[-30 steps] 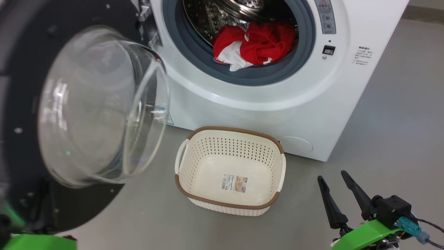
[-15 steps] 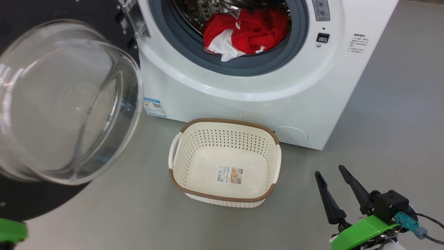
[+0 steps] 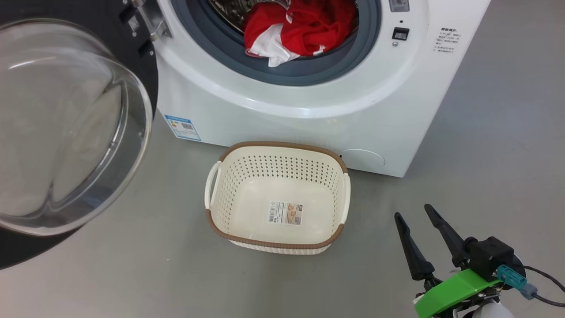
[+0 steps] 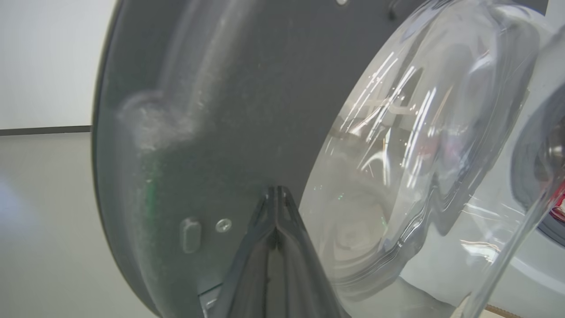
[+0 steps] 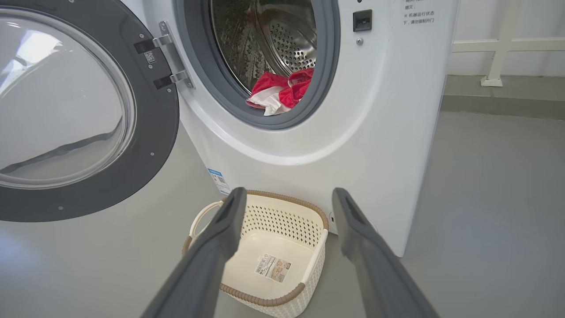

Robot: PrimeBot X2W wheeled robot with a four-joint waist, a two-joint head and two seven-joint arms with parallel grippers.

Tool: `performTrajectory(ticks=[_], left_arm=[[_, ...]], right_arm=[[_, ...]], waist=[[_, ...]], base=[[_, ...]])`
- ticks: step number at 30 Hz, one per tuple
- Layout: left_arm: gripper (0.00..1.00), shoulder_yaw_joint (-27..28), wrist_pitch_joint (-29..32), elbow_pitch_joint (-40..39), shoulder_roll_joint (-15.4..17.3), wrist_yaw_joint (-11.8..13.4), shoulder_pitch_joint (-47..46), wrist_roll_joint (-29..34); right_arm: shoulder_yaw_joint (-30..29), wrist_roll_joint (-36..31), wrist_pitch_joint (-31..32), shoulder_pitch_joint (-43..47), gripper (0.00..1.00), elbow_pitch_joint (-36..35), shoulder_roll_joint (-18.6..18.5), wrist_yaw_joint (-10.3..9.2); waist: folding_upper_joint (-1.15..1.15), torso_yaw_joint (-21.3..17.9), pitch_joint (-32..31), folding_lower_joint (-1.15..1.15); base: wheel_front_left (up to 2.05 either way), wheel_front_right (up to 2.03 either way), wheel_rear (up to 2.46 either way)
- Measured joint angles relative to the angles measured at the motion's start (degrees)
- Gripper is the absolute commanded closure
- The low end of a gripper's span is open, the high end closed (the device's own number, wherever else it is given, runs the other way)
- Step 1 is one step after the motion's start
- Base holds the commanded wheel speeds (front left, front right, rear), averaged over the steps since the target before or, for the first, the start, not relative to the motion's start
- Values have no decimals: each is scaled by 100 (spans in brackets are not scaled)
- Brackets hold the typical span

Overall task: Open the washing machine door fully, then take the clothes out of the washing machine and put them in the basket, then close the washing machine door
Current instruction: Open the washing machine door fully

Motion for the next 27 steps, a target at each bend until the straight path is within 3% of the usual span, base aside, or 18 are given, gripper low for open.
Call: performTrajectory(ticks=[16, 27], left_arm=[[100, 75, 1, 576, 201, 1, -384, -60], [100, -287, 1, -124, -64, 7, 173, -375]], right_arm=[[-7, -43, 0, -117, 0, 3, 1, 0], [-12, -35, 0, -87, 0, 47, 25, 0]], waist=[[0, -72, 61, 0], [0, -21, -180, 0]], base=[[0, 0, 0], [0, 0, 0]])
